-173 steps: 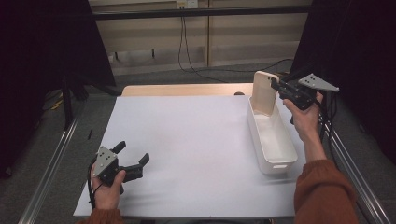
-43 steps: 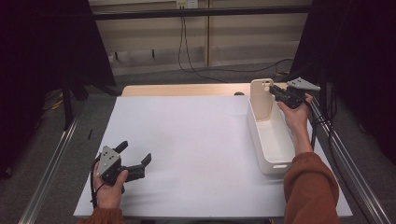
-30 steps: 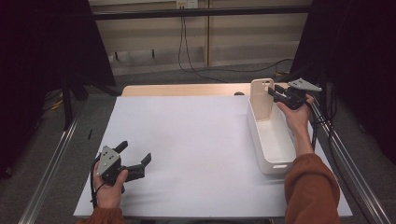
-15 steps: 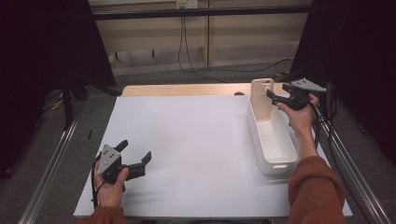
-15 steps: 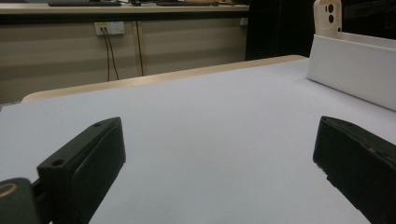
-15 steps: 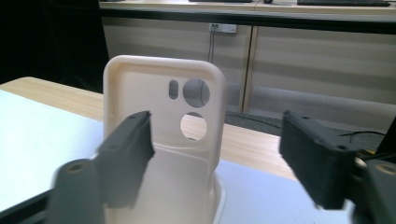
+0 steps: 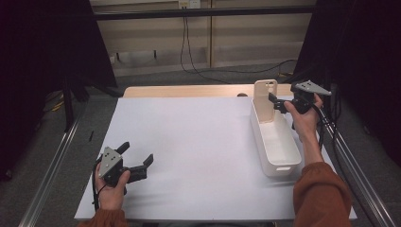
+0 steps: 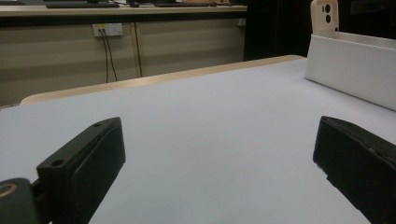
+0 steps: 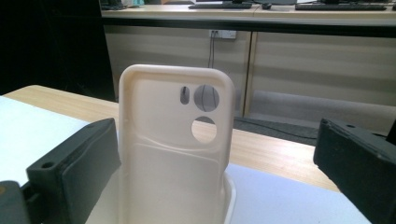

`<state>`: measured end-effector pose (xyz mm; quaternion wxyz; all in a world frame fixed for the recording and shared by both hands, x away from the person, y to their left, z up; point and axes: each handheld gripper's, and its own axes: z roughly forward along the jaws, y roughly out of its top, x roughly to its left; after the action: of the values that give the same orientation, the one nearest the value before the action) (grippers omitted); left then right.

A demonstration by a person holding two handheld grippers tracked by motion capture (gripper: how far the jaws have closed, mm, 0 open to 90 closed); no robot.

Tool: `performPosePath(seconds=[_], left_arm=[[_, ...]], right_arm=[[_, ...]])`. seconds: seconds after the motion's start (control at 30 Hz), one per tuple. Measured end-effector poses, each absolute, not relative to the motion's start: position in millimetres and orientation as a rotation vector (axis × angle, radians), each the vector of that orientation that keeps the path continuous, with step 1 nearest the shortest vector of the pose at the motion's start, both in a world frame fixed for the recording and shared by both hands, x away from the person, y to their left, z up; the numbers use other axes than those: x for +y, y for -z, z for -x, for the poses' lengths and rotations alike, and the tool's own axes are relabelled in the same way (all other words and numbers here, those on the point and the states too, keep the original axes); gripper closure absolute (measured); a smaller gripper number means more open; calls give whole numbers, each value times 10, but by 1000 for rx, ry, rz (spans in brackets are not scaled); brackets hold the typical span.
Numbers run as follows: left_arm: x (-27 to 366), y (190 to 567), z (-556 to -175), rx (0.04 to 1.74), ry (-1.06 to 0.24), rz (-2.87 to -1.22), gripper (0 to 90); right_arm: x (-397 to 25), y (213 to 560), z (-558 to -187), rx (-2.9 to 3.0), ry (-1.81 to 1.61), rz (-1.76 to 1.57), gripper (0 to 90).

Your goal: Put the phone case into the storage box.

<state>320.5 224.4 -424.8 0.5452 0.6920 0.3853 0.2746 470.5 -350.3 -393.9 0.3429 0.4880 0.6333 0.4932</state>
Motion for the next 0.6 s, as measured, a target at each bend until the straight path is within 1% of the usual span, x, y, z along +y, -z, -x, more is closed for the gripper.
performPosePath(seconds=[0.4, 0.6], left_arm=[[2271, 4231, -3176, 911, -645, -1614, 24], [2284, 4228, -3172, 902, -654, -1630, 24]], right_arm=[[-3493, 3854, -4601, 1625, -1279, -1276, 6], [-3494, 3822, -4540, 1609, -1267, -1274, 6]])
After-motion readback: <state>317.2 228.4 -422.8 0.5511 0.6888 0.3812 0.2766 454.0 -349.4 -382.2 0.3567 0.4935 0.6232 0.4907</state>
